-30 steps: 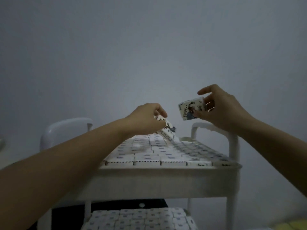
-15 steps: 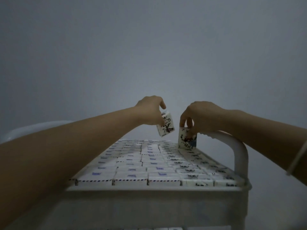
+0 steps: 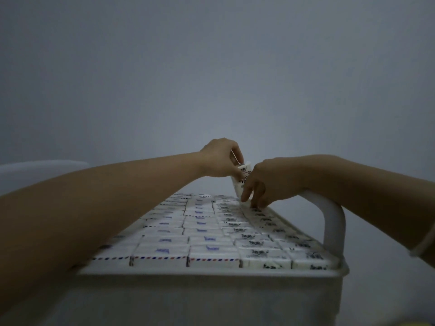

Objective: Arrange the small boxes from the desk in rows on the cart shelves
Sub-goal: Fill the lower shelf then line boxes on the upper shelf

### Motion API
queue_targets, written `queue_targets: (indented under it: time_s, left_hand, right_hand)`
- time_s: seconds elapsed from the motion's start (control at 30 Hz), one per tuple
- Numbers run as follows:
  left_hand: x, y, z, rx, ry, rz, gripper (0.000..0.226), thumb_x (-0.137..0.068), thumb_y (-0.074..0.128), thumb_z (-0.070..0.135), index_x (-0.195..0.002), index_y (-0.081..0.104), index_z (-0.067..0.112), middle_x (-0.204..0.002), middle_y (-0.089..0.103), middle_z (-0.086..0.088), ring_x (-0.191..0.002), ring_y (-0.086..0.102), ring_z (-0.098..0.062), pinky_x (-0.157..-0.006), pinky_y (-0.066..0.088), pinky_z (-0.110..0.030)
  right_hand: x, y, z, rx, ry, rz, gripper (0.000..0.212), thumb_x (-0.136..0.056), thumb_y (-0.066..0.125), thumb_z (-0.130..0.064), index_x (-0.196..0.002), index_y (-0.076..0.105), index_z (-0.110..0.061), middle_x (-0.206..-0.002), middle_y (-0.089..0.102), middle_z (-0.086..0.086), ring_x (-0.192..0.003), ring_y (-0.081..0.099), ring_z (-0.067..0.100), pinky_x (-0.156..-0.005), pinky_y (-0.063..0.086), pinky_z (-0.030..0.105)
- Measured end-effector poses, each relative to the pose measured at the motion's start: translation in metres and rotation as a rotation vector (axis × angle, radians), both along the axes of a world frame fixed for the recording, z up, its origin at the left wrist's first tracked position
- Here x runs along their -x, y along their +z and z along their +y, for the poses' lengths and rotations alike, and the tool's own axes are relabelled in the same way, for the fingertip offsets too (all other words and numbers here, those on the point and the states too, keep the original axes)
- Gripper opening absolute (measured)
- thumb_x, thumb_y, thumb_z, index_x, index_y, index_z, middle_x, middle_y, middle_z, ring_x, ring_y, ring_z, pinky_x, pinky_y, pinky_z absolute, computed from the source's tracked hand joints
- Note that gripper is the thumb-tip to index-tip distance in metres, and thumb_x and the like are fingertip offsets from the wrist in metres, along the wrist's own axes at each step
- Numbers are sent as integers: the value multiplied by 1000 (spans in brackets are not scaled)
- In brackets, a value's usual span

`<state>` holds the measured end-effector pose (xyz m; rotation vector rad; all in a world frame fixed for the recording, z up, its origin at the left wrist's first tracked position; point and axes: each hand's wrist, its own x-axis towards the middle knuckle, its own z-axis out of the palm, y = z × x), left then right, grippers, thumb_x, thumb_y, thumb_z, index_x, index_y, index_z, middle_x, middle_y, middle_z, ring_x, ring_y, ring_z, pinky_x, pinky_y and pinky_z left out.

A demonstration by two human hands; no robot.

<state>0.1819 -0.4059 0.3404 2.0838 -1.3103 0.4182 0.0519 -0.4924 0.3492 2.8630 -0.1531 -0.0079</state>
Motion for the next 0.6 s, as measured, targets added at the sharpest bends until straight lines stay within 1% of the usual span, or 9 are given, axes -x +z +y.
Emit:
queue_targets:
  time_s: [0.07, 0.13, 0.2, 0.27, 0.3, 0.4, 0.5, 0.57, 0.6]
  left_hand:
    - [-1, -6, -4, -40, -65, 57, 33, -72, 85, 22, -98, 65, 18, -96, 68, 2, -93, 64, -14, -88, 55, -36]
    - [-1, -11, -6, -100, -125, 87, 29, -73, 84, 23, -95, 66, 18, -93, 69, 3, -90, 65, -13, -87, 55, -33]
    - [-2, -15, -10, -176, -152, 65, 26, -73, 84, 24, -93, 69, 18, -89, 70, 8, -84, 65, -7, -82, 53, -24]
    - [-2, -18, -14, -266, -158, 42, 19, -75, 83, 24, -89, 69, 21, -85, 68, 14, -75, 60, 6, -72, 46, -10]
    - [-1, -20, -15, -316, -173, 47, 17, -77, 81, 23, -91, 71, 21, -88, 69, 13, -76, 60, 9, -72, 45, -7]
    - [6, -21, -17, -452, -172, 66, 21, -88, 70, 17, -109, 73, 19, -110, 71, 4, -101, 64, -9, -96, 49, -24]
    - [18, -16, -8, -542, -111, -45, 34, -97, 49, 7, -118, 70, 22, -118, 65, 1, -102, 58, -14, -94, 45, -26]
    - [27, -13, 8, -549, -55, -82, 37, -96, 45, 7, -119, 68, 24, -131, 58, 1, -117, 54, -17, -104, 41, -31]
    - [33, -11, 19, -511, -20, -106, 34, -95, 46, 8, -113, 69, 26, -132, 58, 0, -119, 54, -18, -103, 41, -31]
  right_hand:
    - [7, -2, 4, 58, -8, 24, 40, -92, 60, -17, -128, 60, -34, -120, 65, -15, -110, 58, 6, -98, 42, 23]
    - [13, -5, 8, 97, 6, -25, 38, -95, 53, -17, -127, 60, -36, -124, 63, -12, -111, 59, 11, -97, 43, 23]
    - [21, -7, 13, 116, 27, -147, 32, -97, 50, -22, -120, 64, -38, -120, 65, -8, -105, 61, 15, -95, 48, 28]
    - [30, -6, 16, 140, 41, -318, 26, -97, 49, -30, -114, 65, -40, -112, 68, -9, -97, 63, 15, -88, 51, 32]
    - [35, -4, 17, 147, 48, -406, 24, -97, 48, -35, -114, 65, -40, -109, 68, -10, -95, 63, 15, -85, 52, 32]
    - [50, -3, 19, 102, 70, -626, 25, -97, 45, -46, -115, 61, -39, -102, 69, -16, -91, 64, 12, -81, 52, 32]
    - [63, -5, 25, 1, 101, -780, 28, -97, 43, -48, -105, 65, -33, -84, 69, -14, -74, 64, 8, -70, 52, 29]
    - [70, -9, 37, -184, 159, -827, 33, -98, 43, -46, -91, 70, -27, -69, 67, -7, -55, 58, 11, -58, 46, 22]
    - [73, -11, 46, -288, 201, -848, 36, -98, 43, -44, -84, 70, -24, -62, 65, -3, -50, 55, 13, -53, 42, 19]
